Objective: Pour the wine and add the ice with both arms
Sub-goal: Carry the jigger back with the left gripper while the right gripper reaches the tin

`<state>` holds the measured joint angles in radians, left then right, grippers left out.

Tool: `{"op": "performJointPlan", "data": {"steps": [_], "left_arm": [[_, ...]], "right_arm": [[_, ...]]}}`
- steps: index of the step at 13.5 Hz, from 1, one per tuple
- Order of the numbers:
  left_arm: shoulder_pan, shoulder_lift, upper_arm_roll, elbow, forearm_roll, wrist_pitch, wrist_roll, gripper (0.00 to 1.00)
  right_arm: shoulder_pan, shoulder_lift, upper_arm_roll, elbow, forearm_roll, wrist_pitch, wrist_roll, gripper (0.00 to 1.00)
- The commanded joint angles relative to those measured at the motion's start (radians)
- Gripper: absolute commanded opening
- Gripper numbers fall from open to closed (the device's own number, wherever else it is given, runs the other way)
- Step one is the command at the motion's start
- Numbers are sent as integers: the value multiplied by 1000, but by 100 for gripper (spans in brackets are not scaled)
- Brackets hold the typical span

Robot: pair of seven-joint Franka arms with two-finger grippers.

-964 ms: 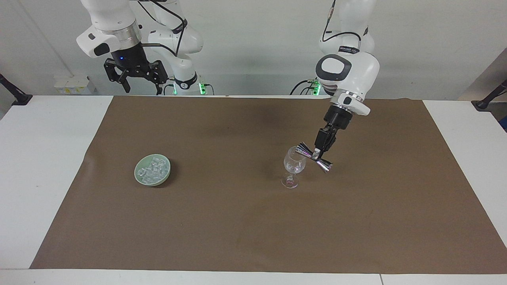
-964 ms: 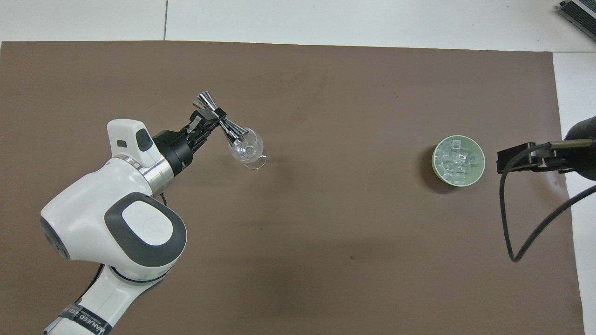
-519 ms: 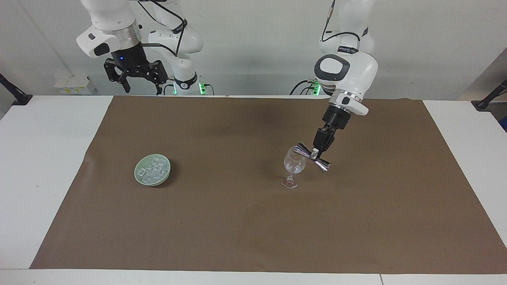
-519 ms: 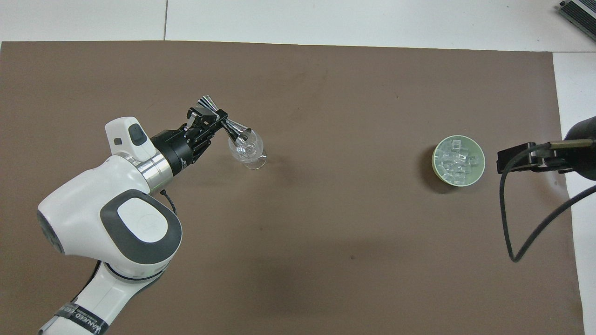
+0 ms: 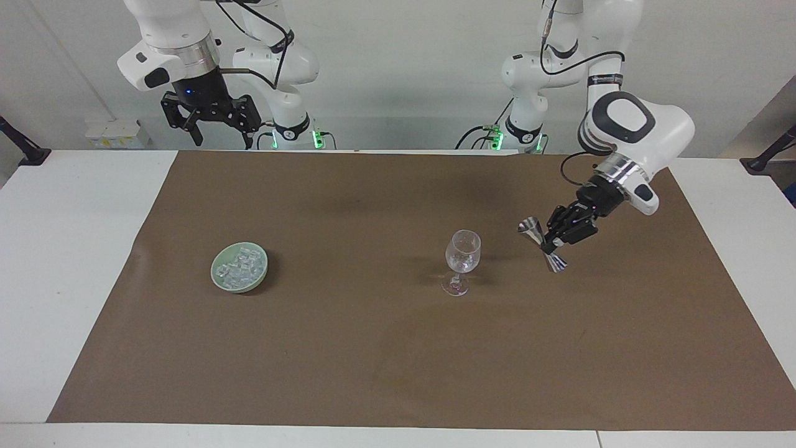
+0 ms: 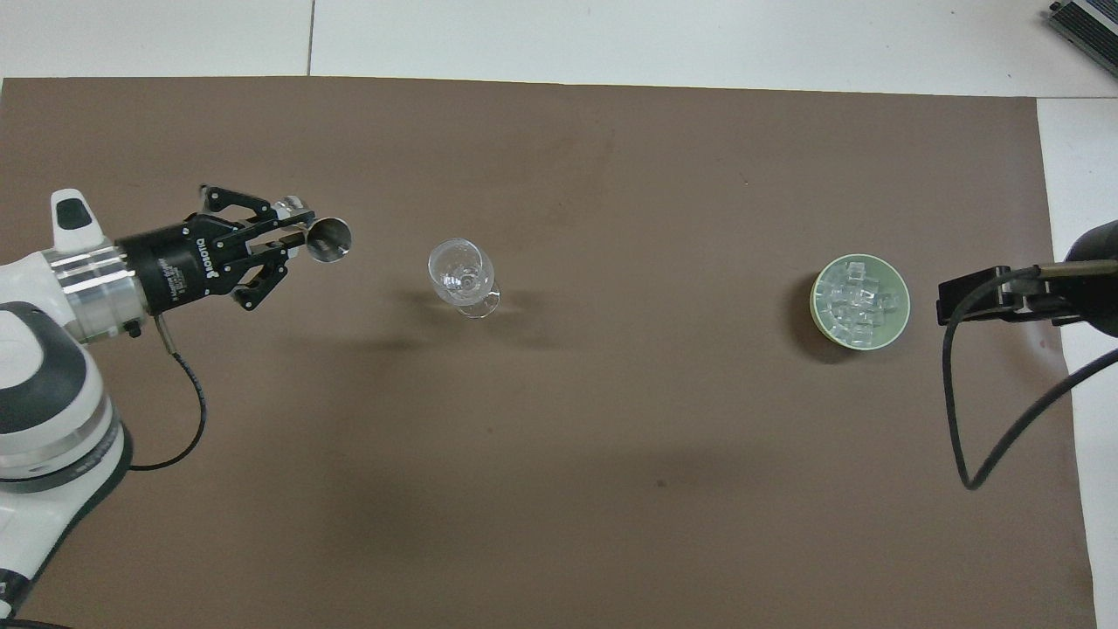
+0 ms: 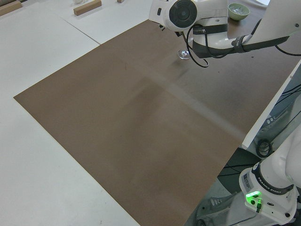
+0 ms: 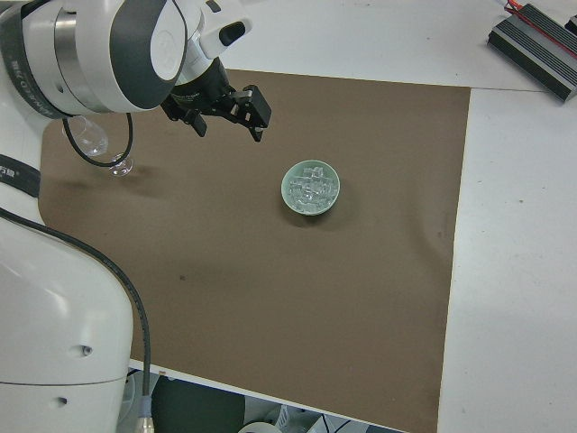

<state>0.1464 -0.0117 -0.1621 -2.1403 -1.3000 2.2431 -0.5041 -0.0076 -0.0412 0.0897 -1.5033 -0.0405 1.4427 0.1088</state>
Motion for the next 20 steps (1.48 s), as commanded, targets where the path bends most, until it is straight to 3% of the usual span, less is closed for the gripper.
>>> {"op": "performJointPlan", "data": {"steps": [1, 4, 10, 13, 16, 18, 20], "left_arm": [[197, 79, -11, 19, -10, -265, -41, 0], [356, 252, -10, 112, -2, -489, -59, 0], [461, 444, -7, 244, 88, -646, -102, 0], [478, 516, -7, 296, 128, -685, -102, 0], [478, 550, -7, 307, 131, -698, -103, 0], [478, 561, -7, 306, 131, -698, -103, 0], [478, 576, -7, 307, 131, -703, -103, 0]], "right_arm": [[-14, -23, 1, -29, 24, 13, -30, 100], [-18, -23, -1, -31, 24, 25, -27, 100], [-57, -40, -2, -119, 24, 133, -70, 100], [-68, -65, -2, -245, 24, 264, -70, 100], [-75, -117, -8, -450, 22, 474, -72, 100], [-100, -85, -8, -500, 22, 525, -105, 100], [-101, -65, -8, -569, 19, 660, -113, 100]]}}
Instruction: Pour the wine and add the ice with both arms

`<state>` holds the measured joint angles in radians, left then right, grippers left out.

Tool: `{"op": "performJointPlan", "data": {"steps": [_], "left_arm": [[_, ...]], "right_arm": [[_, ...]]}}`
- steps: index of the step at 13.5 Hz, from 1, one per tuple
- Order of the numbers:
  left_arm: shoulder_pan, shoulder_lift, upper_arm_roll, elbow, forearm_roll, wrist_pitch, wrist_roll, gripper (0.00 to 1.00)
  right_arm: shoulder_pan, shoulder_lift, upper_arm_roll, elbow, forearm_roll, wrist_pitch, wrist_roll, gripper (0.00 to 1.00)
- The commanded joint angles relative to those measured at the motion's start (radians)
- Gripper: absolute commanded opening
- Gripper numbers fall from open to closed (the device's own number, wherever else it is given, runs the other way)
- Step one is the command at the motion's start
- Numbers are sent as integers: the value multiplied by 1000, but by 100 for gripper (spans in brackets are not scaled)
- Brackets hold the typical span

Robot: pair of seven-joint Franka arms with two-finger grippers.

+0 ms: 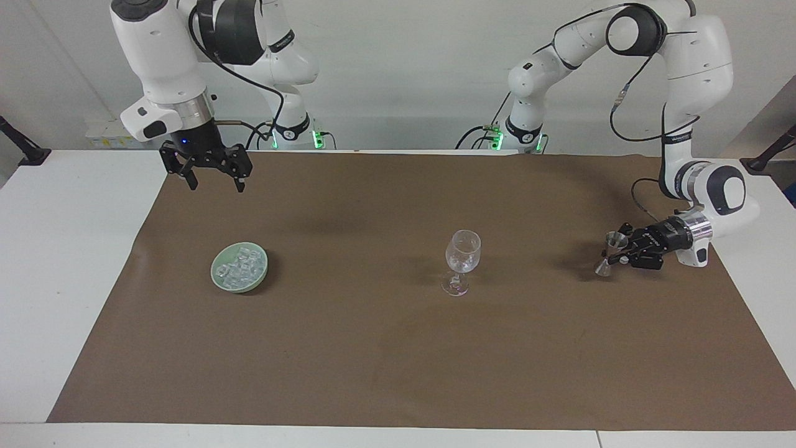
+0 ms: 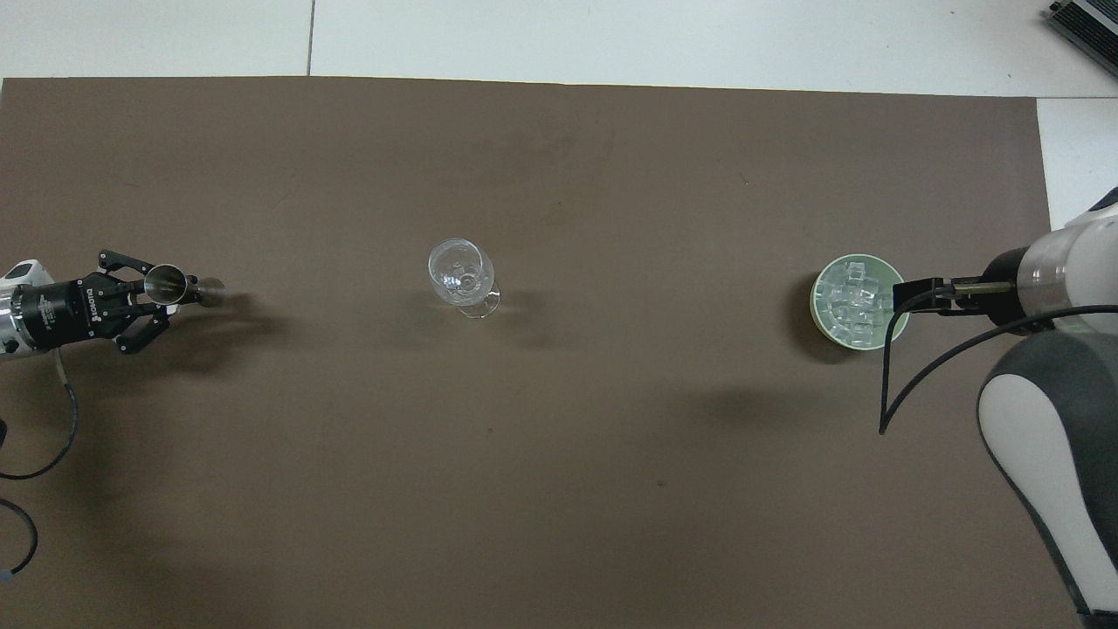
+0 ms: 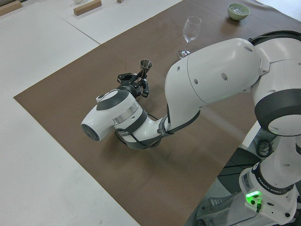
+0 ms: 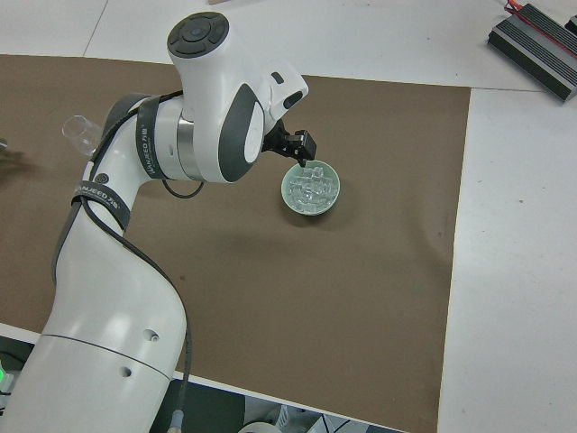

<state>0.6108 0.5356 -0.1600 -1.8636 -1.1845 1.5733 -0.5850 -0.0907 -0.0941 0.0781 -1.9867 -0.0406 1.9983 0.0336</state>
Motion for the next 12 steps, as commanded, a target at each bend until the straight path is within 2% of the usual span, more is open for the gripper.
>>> {"op": "performJointPlan", "data": {"steps": [1, 6, 8, 12], "left_arm": [[12, 37, -9, 35, 16, -35, -22, 0], [12, 55, -9, 37, 16, -35, -22, 0], [9, 57, -9, 37, 14, -35, -22, 0], [6, 86, -9, 43, 14, -35, -21, 0]], "right_arm": [[-18, 22, 3, -102, 16, 144, -40, 100], [-27, 160, 3, -164, 16, 322, -64, 100], [-63, 185, 3, -173, 14, 329, -102, 99], [-63, 205, 3, -188, 16, 352, -110, 83]]}}
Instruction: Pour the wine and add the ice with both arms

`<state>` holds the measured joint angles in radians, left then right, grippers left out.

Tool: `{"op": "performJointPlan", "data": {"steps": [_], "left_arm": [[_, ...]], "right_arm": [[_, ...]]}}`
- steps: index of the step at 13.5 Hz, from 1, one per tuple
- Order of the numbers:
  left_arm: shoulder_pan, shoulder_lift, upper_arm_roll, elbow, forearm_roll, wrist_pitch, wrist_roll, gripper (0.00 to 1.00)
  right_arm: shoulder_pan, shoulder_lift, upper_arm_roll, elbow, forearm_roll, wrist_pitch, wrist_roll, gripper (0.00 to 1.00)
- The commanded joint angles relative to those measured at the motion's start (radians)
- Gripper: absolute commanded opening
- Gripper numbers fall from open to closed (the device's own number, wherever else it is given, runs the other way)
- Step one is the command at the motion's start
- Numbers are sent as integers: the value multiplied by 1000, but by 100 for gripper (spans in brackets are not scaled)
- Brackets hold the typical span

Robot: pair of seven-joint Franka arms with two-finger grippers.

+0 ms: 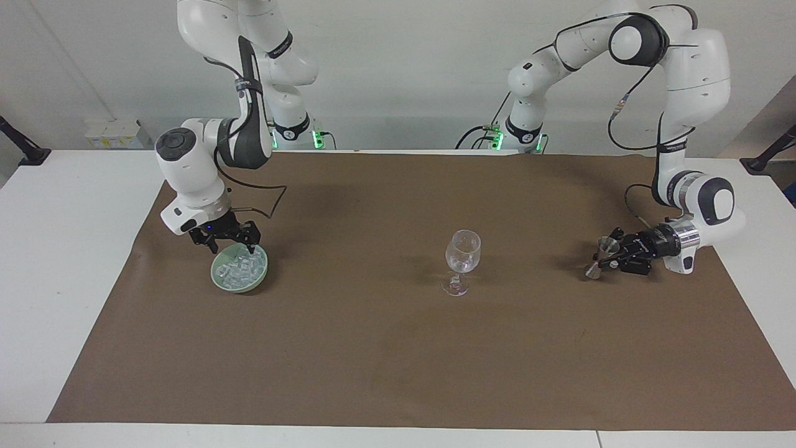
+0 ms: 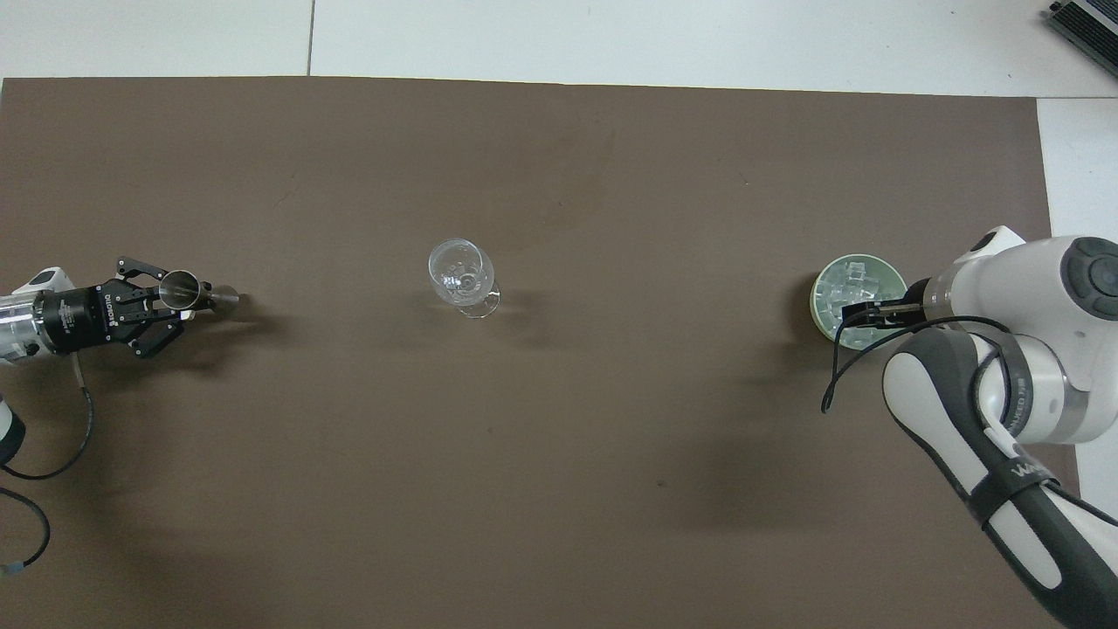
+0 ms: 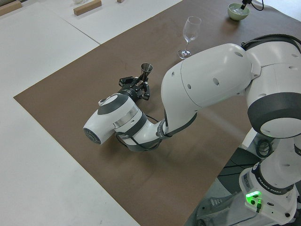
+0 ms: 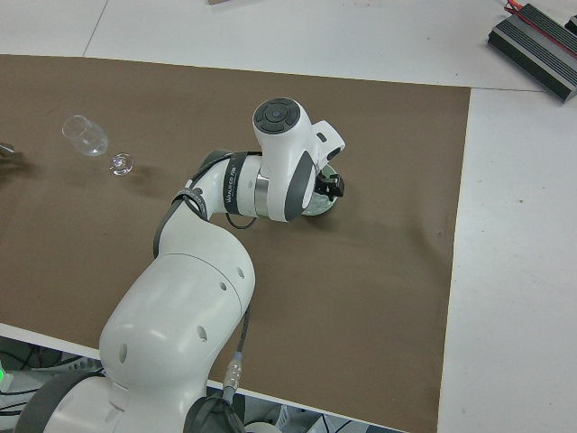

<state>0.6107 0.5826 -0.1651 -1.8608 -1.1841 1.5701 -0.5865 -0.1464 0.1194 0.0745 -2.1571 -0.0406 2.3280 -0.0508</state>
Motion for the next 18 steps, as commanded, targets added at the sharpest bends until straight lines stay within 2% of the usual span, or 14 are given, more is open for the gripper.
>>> {"op": "performJointPlan", "data": {"steps": [1, 2, 4, 13, 16, 18], "left_arm": [[7, 45, -4, 40, 14, -31, -21, 0], [8, 49, -4, 40, 14, -38, -21, 0], [9, 57, -2, 46, 15, -39, -21, 0], [1, 62, -1, 46, 23, -21, -22, 0], [1, 66, 1, 46, 23, -21, -24, 0], [-3, 69, 1, 46, 23, -21, -38, 0]], "right_arm": [[-6, -9, 7, -18, 15, 24, -26, 79], [-5, -9, 7, -18, 15, 24, -26, 74], [-2, 2, 7, -20, 15, 24, -27, 70], [-2, 2, 7, -96, 15, 96, -70, 63], [-4, 2, 7, -95, 15, 94, -77, 40], [-7, 3, 8, -92, 15, 93, -73, 21]]}}
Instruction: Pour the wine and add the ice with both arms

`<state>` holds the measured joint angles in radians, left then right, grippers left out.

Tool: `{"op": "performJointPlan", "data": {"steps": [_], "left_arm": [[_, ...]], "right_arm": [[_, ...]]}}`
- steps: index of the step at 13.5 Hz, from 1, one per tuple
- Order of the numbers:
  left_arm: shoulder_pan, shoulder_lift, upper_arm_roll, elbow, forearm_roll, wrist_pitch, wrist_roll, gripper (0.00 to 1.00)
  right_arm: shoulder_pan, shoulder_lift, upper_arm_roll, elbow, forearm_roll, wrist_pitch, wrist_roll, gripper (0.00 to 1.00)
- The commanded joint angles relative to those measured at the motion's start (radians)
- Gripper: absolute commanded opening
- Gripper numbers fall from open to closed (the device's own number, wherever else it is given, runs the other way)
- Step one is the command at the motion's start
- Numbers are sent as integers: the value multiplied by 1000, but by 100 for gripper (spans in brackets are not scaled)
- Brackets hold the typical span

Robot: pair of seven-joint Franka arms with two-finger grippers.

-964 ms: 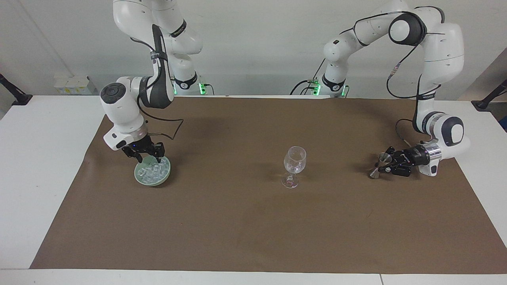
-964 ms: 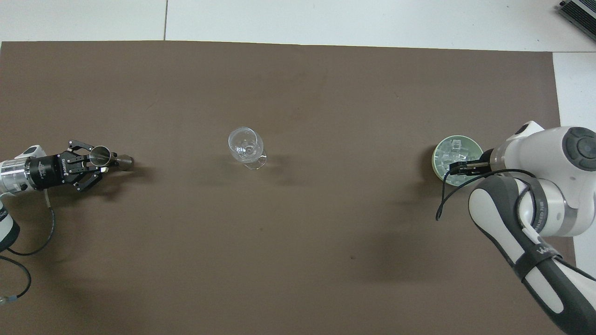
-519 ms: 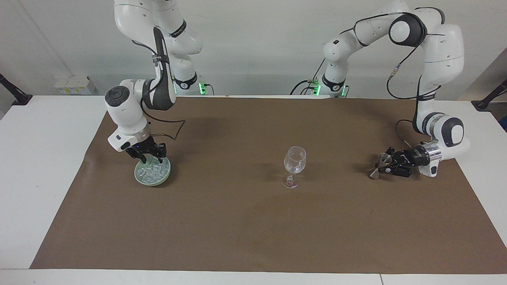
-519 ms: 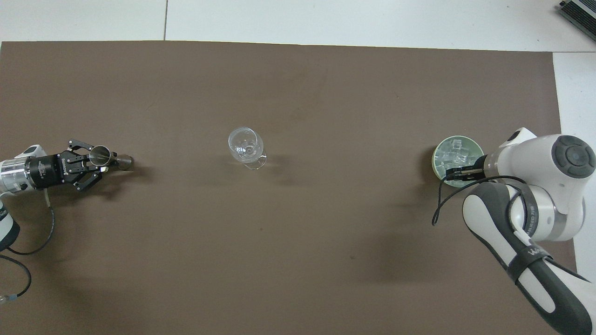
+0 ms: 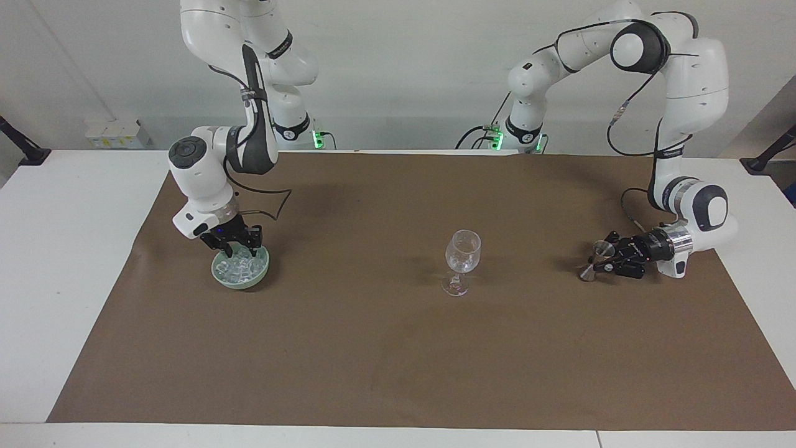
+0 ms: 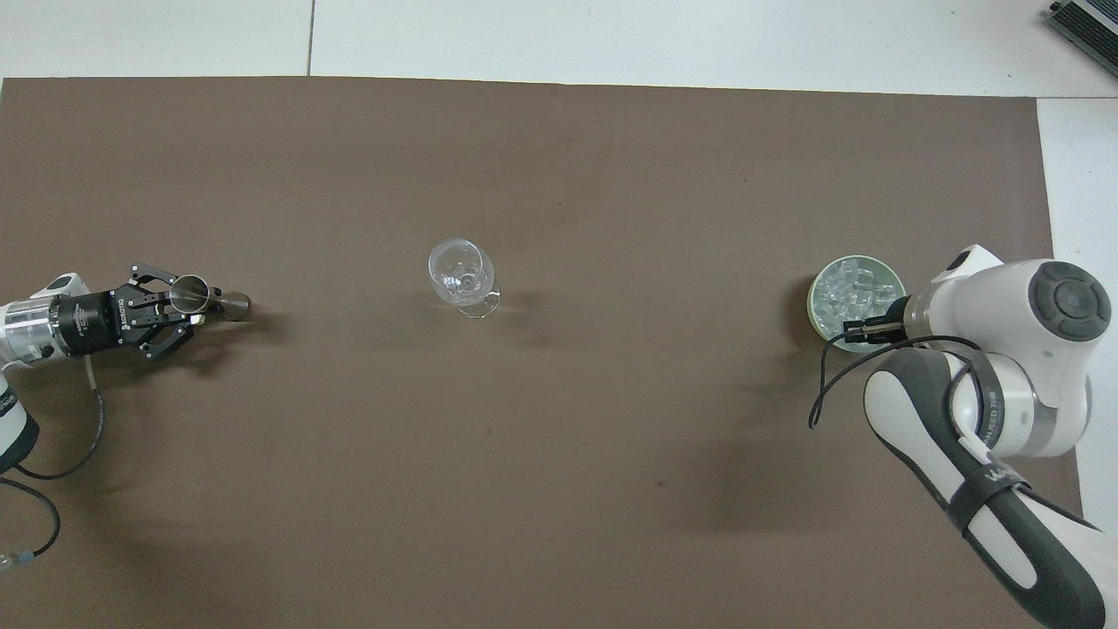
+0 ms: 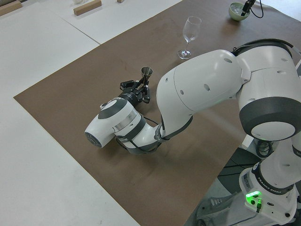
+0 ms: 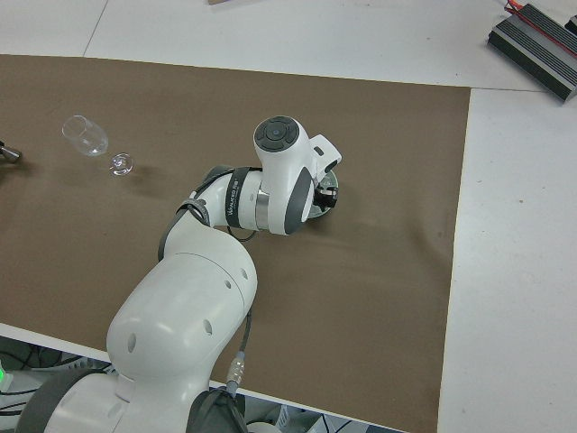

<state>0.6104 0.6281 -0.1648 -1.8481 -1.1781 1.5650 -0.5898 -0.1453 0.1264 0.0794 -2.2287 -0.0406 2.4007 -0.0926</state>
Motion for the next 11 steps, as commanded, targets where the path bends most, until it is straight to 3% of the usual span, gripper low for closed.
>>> {"op": "performJointPlan", "data": {"steps": [1, 2, 3, 11], "left_arm": [[-3, 24, 1, 33, 17, -16, -44, 0], [-3, 25, 2, 33, 17, -16, -47, 0], [-4, 25, 4, 33, 17, -16, -47, 0], [-4, 30, 5, 33, 17, -10, -47, 0]], "right_arm": [[-8, -4, 3, -17, 14, 17, -30, 11], [-10, -2, 3, -13, 16, 15, -29, 2], [-10, -4, 3, -11, 22, 12, -29, 0], [-5, -62, 7, 84, 24, -152, -27, 0]]}}
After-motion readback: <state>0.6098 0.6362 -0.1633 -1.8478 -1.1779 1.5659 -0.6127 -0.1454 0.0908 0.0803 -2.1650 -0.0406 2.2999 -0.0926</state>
